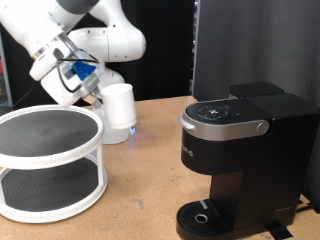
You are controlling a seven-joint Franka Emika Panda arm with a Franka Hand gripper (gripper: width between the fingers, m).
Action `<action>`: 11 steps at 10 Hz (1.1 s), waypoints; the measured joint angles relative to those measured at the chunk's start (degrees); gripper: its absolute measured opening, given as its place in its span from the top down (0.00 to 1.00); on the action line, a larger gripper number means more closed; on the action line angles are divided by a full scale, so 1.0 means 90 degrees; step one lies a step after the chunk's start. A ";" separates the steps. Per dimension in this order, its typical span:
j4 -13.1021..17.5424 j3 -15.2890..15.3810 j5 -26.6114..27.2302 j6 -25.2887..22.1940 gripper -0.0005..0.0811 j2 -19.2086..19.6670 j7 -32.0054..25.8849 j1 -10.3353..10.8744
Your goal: Make a cup of coffee with the keurig machine
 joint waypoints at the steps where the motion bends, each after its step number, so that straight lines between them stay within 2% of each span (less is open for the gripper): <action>1: -0.0009 0.0165 0.0083 0.0189 0.91 0.0069 0.0151 0.0104; 3: -0.0015 0.0379 0.0232 0.0426 0.91 0.0209 0.0316 0.0262; 5: -0.0001 0.0425 0.0284 0.0459 0.91 0.0271 0.0324 0.0348; 9: -0.0094 0.0409 0.0291 0.0522 0.91 0.0287 0.0257 0.0353; 11: -0.0280 0.0453 0.0326 0.1001 0.91 0.0398 0.0193 0.0425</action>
